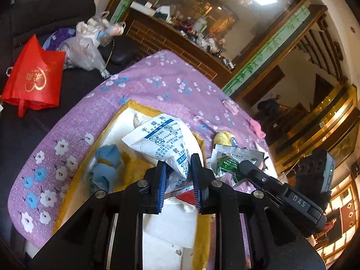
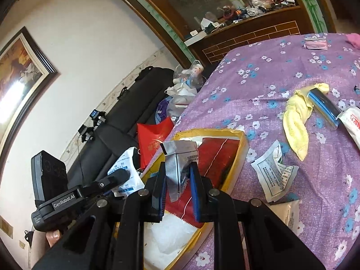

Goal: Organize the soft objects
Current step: 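Carry both packets over the yellow-rimmed box and open both grippers to drop them, then grasp the yellow towel with the left gripper while the right grasps the red-lettered white packet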

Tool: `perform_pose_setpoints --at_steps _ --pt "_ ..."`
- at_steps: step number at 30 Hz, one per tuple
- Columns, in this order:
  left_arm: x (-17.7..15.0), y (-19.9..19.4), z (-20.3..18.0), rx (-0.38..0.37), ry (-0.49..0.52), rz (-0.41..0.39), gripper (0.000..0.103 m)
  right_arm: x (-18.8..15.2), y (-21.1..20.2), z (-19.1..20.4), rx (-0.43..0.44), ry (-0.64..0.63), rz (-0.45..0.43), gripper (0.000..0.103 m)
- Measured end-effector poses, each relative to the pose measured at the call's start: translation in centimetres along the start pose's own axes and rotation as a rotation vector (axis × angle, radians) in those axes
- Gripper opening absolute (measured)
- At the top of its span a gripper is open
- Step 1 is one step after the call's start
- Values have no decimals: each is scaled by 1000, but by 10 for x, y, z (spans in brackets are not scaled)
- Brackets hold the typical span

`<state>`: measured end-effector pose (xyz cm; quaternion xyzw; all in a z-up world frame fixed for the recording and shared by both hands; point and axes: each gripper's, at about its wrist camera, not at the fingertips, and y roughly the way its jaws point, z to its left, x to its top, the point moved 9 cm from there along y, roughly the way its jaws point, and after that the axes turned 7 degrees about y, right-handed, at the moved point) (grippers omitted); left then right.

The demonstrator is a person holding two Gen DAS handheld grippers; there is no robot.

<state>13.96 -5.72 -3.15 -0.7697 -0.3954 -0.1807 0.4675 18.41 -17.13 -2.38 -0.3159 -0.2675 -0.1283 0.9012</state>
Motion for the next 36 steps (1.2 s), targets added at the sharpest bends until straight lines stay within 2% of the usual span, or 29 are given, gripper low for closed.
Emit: perform_pose_setpoints --at_steps 5,14,17,18,19,20,22,25,29,31,34,36 --pt "2 18 13 35 25 38 20 -1 14 11 10 -18 11 17" --pt "-15 46 31 94 20 125 20 11 56 9 -69 -74 30 20" --pt "-26 50 29 76 29 164 23 6 67 9 -92 -102 70 22" --pt "-27 49 27 74 35 166 30 3 70 9 -101 -112 89 24" --pt "-29 47 24 72 41 167 43 2 69 8 -103 -115 93 30" --pt "-30 45 21 71 44 162 48 1 66 7 -101 -113 88 35" --pt "-32 39 16 85 63 151 59 2 53 5 -87 -92 60 53" --pt "-41 35 6 99 83 164 59 1 32 5 -41 -61 52 55" --pt "-51 25 -10 185 167 133 59 -1 3 2 -15 -53 35 55" --pt "-59 24 -17 242 212 143 59 -4 -13 -4 7 -49 38 56" --pt "-69 22 -36 215 249 169 59 -8 -39 -18 32 -50 32 57" --pt "-72 21 -51 172 251 176 59 -9 -50 -32 22 -38 29 61"
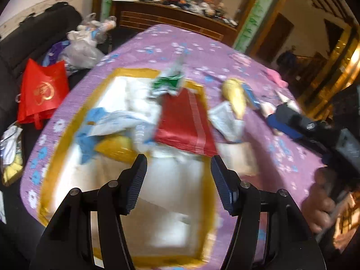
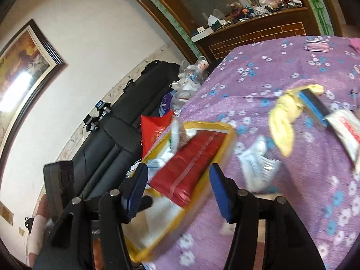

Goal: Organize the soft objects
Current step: 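Grasp the yellow towel with the left gripper while the right grasps the red-lettered white packet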

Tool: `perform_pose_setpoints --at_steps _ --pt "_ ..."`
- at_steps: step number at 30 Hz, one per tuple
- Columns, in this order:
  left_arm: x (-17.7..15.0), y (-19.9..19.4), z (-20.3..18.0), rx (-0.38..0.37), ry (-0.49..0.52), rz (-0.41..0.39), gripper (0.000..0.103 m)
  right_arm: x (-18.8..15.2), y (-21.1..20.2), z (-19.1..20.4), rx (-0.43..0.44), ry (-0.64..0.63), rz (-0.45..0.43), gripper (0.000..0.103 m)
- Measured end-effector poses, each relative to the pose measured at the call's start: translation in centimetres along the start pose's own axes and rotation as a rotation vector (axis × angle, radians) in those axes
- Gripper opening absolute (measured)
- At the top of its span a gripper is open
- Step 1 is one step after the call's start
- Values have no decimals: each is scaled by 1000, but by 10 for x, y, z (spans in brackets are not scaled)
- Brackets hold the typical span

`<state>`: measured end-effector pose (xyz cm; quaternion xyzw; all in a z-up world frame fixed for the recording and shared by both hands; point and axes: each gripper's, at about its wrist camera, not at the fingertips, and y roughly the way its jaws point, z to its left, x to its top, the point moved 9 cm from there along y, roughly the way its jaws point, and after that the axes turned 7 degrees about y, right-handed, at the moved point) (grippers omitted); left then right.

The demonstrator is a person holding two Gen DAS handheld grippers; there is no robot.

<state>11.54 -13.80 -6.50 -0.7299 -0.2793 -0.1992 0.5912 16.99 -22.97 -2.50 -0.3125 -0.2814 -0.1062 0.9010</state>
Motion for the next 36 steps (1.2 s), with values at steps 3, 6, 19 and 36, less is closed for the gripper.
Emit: perform_pose_setpoints --at_steps 3,6,19,36 --pt "-3 2 -20 -13 0 43 59 -5 -19 -27 0 58 -2 62" --pt "-12 9 -39 54 39 124 59 -8 -36 -53 -8 116 -11 62" --pt "22 31 -149 -205 123 21 59 -6 -80 -131 -132 219 -55 62" --pt "45 89 -156 -205 62 54 59 51 -93 -184 -388 156 -79 63"
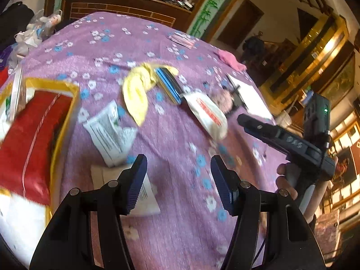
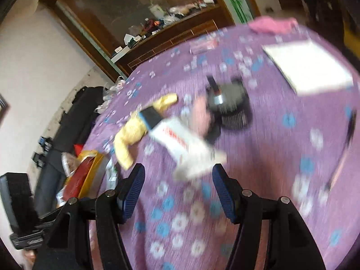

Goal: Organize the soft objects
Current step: 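Grasp the yellow towel with the left gripper while the right grasps the red-lettered white packet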

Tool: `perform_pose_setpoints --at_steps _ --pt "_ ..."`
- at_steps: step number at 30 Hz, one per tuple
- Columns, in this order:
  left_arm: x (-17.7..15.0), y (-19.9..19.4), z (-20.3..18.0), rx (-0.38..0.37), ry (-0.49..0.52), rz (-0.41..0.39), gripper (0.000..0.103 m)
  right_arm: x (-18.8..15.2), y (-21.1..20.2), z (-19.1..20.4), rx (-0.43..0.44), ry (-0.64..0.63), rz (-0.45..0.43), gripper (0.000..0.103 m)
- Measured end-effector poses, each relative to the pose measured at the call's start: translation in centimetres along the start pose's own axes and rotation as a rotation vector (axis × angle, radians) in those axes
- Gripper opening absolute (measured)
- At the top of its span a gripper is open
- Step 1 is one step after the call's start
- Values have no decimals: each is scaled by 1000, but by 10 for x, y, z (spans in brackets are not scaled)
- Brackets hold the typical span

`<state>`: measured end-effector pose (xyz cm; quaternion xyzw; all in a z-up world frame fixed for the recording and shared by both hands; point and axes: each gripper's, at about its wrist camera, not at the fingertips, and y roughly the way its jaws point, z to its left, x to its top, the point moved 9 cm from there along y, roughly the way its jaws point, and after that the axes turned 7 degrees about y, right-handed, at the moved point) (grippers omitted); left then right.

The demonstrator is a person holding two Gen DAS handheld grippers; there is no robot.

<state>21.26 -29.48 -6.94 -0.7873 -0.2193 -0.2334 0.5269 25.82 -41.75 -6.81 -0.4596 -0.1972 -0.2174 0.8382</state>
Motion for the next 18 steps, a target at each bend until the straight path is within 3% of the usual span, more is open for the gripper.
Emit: perform_pose_setpoints --at_steps 3,6,8,11,12,15,16,18 --pt "21 14 6 34 6 3 59 7 23 0 -31 -57 -11 63" --pt "47 32 18 114 25 4 59 -1 39 -4 -62 -72 -11 62" --pt "61 47 32 172 29 16 59 -4 44 -8 -130 -99 -7 52" --pt "79 70 62 274 -2 49 59 -8 40 -9 -134 -116 -8 45" --pt "85 78 71 297 -7 57 59 -9 38 -7 -115 -112 0 30" --pt "87 97 85 321 -14 96 59 -10 34 -5 -120 -111 4 27" --pt "87 103 86 316 -12 107 59 -11 33 -3 -110 -108 8 18" --pt "84 114 85 301 -12 126 58 -12 29 0 -80 -99 11 16"
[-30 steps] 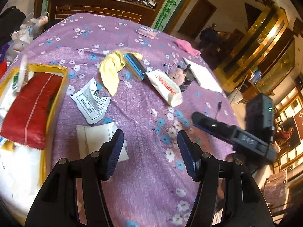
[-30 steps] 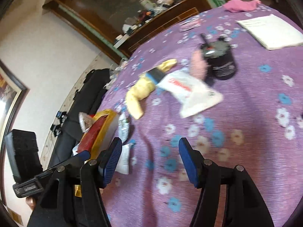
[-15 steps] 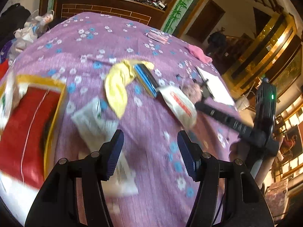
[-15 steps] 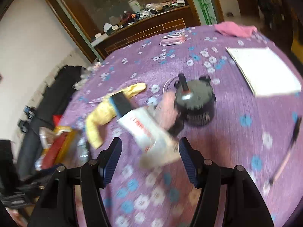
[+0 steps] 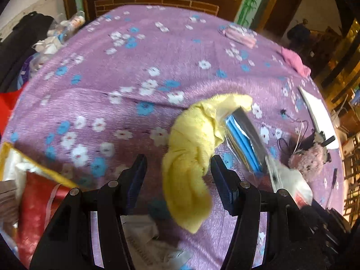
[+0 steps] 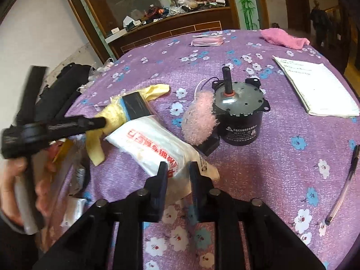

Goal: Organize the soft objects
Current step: 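Grasp the yellow towel with the left gripper while the right grasps the red-lettered white packet, then carry the yellow towel and red-lettered packet to the box and release both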

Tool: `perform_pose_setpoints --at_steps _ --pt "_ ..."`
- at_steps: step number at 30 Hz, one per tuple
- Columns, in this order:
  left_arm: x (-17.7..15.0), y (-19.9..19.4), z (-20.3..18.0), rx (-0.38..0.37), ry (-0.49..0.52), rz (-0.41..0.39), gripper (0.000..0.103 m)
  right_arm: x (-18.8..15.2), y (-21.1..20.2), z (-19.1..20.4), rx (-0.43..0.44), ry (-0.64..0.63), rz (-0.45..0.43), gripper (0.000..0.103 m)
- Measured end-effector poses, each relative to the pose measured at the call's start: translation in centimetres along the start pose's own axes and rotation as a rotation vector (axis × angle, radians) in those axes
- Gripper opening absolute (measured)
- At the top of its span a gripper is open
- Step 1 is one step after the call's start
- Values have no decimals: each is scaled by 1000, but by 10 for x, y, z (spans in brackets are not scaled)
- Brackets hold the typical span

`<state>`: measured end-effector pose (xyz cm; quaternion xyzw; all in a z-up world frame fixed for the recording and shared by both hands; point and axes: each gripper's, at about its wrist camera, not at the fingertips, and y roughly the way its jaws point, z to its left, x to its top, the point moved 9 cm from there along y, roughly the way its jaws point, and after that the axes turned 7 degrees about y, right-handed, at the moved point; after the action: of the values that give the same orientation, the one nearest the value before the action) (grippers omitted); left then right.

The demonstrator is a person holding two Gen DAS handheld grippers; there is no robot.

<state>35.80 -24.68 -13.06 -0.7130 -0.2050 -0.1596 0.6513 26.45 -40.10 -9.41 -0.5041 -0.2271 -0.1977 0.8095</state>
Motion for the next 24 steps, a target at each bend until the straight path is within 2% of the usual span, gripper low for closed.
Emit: perform_pose_setpoints --at_steps 2,3,6,10,18,23,24 --pt "-3 9 -2 -10 -13 23 35 -1 -2 2 9 6 2 13" --pt "-5 10 -7 -22 -11 37 28 -2 -3 2 8 6 4 12" --pt "-10 3 -14 32 20 27 19 -3 -5 2 14 19 3 12" --pt "-31 -15 -18 22 9 33 18 0 -10 1 41 37 -13 11" --pt "-91 -56 -27 -110 -66 65 18 -3 -3 6 58 34 11 11" --pt "-99 -54 -31 -119 -63 75 18 -8 6 10 62 21 26 16" --pt "-99 -52 -30 -120 -66 77 18 -9 7 11 59 21 32 20"
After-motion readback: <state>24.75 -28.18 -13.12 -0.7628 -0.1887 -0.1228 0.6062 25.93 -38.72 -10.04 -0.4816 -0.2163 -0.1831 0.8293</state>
